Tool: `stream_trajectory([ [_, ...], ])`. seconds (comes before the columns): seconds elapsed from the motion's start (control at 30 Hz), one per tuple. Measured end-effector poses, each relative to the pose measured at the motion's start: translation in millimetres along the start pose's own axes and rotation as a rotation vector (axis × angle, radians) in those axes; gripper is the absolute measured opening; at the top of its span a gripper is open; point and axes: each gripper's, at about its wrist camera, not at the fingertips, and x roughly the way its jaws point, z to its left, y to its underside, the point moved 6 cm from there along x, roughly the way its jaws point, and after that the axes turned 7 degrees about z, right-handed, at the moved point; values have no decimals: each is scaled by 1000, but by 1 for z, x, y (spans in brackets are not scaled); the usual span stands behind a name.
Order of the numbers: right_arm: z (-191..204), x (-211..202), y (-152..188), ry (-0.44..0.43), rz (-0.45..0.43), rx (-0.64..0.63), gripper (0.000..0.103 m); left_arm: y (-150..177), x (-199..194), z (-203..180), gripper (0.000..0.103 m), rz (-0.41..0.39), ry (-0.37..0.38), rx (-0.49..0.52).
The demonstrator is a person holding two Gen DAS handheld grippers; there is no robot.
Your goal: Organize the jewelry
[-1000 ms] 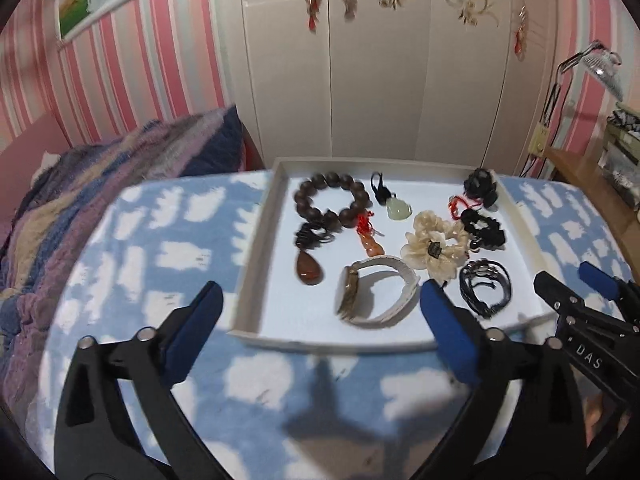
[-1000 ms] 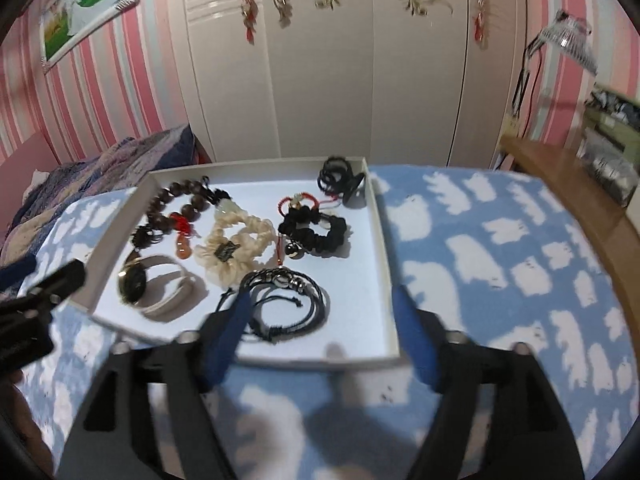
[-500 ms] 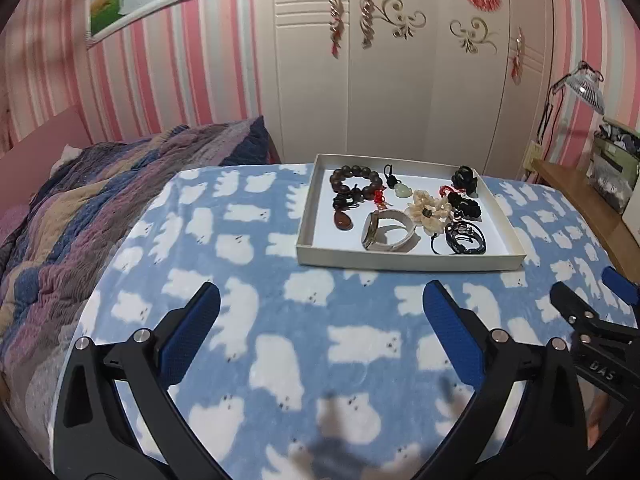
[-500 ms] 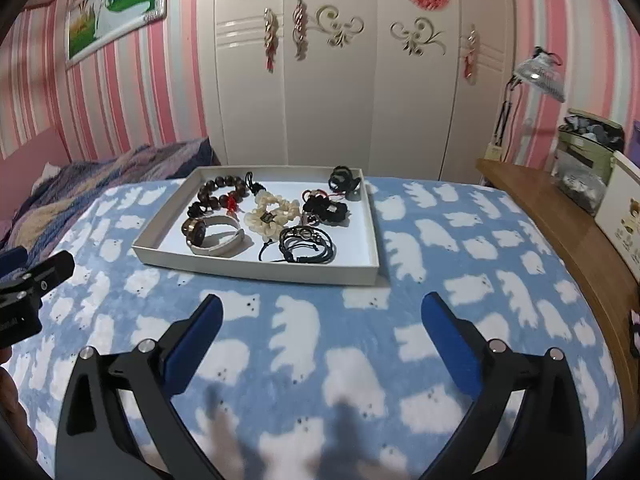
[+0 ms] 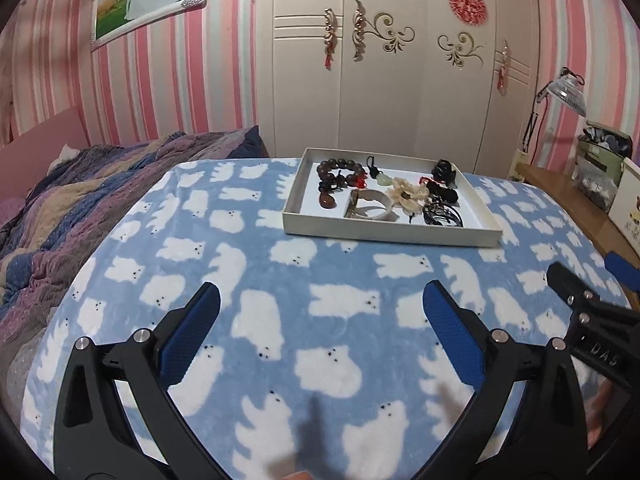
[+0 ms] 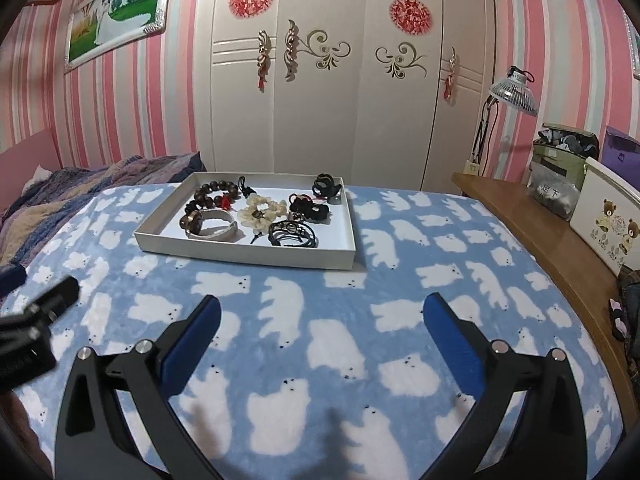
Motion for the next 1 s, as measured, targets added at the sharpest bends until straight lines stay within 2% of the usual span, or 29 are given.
stream_trajectory([
  [0.33, -6, 13, 7, 26, 5, 23, 101, 3, 8, 2, 100, -23, -37, 21],
  [1.0, -1, 19, 10, 40, 0, 2, 101, 7, 20, 1, 100, 25, -6, 13],
])
